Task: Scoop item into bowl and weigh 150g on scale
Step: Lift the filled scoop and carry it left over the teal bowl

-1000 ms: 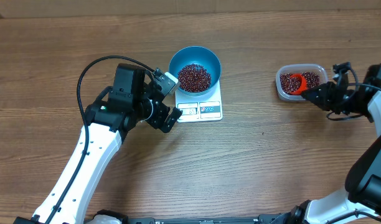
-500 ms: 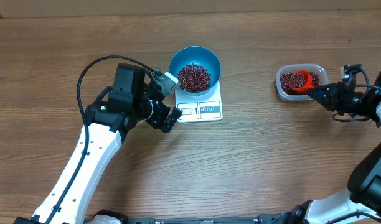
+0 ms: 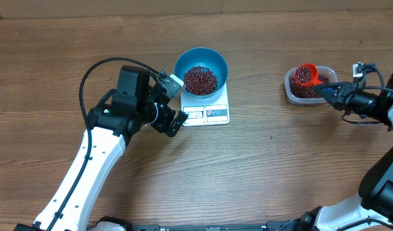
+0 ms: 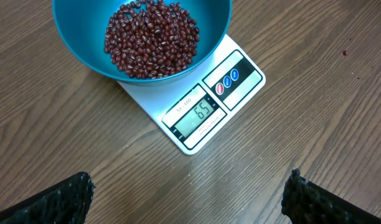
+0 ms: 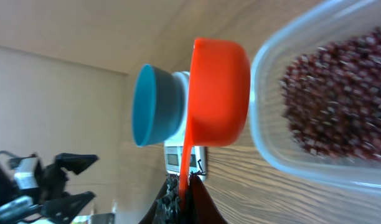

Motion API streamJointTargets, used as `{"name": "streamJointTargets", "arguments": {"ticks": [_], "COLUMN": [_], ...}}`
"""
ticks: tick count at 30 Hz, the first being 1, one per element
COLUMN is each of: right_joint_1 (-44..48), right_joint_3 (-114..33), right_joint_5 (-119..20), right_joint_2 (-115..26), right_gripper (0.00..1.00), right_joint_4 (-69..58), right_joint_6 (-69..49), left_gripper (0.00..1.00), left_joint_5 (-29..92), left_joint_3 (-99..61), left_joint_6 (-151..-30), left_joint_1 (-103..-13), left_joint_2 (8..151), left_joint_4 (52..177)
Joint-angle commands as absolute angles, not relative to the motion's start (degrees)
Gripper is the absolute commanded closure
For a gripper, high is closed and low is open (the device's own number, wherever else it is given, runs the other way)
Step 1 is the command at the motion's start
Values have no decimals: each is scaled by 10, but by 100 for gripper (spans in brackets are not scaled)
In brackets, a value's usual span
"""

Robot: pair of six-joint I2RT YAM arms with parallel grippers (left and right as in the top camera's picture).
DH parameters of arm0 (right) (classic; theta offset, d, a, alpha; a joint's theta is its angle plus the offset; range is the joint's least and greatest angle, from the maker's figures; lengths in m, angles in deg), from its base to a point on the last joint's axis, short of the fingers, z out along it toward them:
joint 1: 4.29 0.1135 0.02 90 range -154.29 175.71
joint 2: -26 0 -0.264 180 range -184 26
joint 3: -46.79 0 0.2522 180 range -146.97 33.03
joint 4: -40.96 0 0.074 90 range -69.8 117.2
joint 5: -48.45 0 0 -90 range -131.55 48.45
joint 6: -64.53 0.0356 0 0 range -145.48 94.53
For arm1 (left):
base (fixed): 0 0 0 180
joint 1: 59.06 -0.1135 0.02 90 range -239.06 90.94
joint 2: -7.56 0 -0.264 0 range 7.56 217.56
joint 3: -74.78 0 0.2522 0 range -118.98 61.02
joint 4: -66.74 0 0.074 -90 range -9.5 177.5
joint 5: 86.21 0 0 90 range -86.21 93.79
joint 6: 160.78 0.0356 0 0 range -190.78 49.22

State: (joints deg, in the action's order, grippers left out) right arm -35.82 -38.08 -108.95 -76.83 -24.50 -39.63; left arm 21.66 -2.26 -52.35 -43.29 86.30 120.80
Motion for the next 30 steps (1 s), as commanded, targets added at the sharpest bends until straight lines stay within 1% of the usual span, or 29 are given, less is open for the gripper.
{"name": "streamJointTargets", "arguments": {"ticks": [1, 10, 15, 20, 30], "right_joint_1": [-361, -342, -314, -270, -170], "right_joint_3": [-375, -376, -379, -380, -380], "right_joint_5": [-1164, -1234, -1238, -1237, -1214], "right_joint_2": [-770, -770, -770, -770, -770], "right_gripper": [96, 96, 96, 96, 96], "right_joint_4": [-239, -233, -201, -130, 62], "right_joint_6": [-398, -398, -358, -292, -114], "left_gripper": [0, 1, 0, 0, 0], "left_joint_5": [227, 227, 227, 227, 227], "left_joint_3": [-22, -22, -22, -22, -22], "left_joint_6": [-513, -513, -513, -513, -513], "left_joint_1": [-429, -429, -429, -429, -429], "left_joint_2": [854, 854, 854, 854, 854], "left_joint_4": [1208, 1207, 1208, 1207, 1208]}}
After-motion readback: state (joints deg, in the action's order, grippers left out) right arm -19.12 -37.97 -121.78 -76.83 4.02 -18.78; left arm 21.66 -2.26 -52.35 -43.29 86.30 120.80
